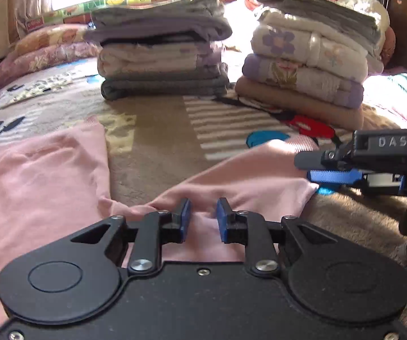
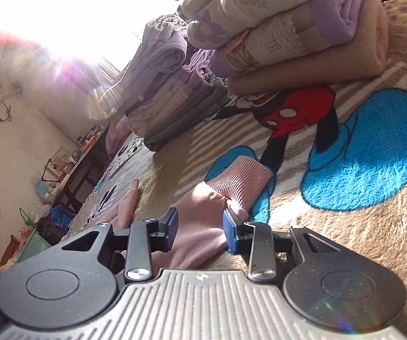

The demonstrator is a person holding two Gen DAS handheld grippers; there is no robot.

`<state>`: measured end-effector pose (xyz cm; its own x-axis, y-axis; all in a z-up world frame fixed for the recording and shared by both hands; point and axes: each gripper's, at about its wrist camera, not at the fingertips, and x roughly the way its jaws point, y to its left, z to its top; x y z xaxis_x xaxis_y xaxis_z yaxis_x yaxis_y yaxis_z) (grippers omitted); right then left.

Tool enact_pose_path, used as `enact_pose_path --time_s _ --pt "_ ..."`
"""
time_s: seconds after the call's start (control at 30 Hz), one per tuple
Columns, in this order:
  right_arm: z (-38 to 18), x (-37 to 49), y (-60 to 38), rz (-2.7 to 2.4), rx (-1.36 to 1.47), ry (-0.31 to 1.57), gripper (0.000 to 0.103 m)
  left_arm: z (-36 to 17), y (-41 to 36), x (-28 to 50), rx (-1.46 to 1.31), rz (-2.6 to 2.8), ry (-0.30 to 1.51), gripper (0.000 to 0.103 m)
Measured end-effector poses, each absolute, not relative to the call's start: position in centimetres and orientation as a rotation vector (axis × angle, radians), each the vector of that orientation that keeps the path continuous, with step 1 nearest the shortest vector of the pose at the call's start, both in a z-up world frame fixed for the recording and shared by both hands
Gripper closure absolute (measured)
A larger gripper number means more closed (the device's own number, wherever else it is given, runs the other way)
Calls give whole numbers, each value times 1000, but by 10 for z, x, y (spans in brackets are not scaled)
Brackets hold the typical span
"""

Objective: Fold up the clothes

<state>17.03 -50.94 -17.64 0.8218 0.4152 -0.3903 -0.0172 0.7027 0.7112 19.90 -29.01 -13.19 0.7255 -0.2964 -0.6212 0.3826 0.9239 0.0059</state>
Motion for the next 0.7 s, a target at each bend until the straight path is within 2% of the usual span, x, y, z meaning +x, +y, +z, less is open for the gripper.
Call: enact_pose_path --time_s 0.2,0.3,0.47,0.57,0.63,0.7 --pt "-164 167 -496 189 623 567 70 -108 -263 161 106 -410 511 82" --pt "-148 164 -483 213 499 529 67 -110 -251 168 88 -397 540 82" --pt "-137 189 -464 306 469 467 67 -113 -232 180 56 -376 588 82" --pt "-155 212 -462 204 473 585 69 -115 -220 186 37 -362 617 81" --pt "-161 214 -468 159 488 602 92 -117 -212 191 25 -354 636 81" --pt "-164 214 -470 139 486 607 95 -115 -209 183 54 -348 623 81"
